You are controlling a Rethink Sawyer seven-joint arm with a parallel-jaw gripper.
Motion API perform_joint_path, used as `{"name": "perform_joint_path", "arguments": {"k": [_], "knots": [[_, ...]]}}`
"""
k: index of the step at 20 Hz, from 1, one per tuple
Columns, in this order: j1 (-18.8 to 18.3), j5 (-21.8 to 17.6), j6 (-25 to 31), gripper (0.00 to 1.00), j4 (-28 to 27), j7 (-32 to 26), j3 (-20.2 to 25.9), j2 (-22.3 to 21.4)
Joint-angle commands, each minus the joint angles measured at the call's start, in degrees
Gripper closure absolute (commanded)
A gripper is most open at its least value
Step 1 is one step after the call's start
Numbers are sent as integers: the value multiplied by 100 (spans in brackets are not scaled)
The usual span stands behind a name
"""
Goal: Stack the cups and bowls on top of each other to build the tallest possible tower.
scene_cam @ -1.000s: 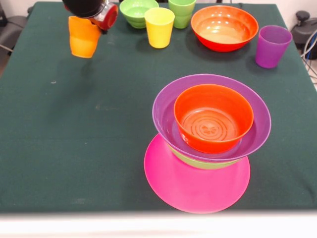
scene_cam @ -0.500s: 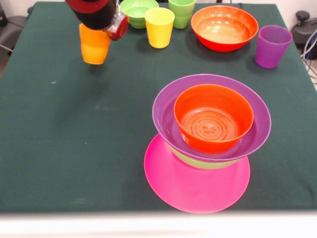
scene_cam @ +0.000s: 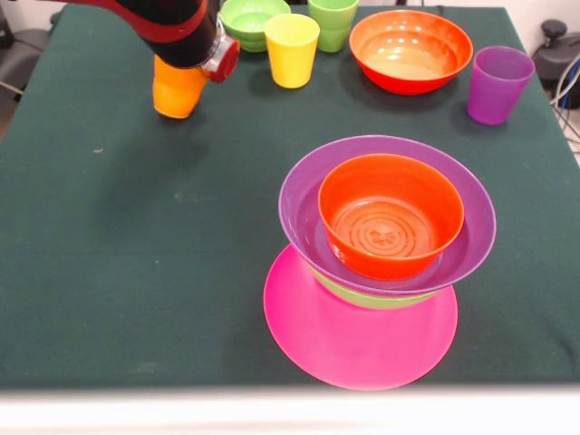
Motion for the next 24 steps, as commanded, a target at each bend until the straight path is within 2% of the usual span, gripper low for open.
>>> {"name": "perform_joint_path", "arguments": {"k": [1,2,9,14,19,20,24], "knots": [[-97,-459,-97,100,-224,-1552,356,205],[-130,-466,-142,0,-222,-1609,381,217],[-178,-447,-195,0,-144,-1619,417,123],[-213,-379,-205,0,-103,-1394,373,34],[-322,-414,-652,0,117,-1352,422,-177],[-329,-418,-833,0,369,-1284,424,-336],[-378,-488,-1332,0,728,-1138,406,-577]]}}
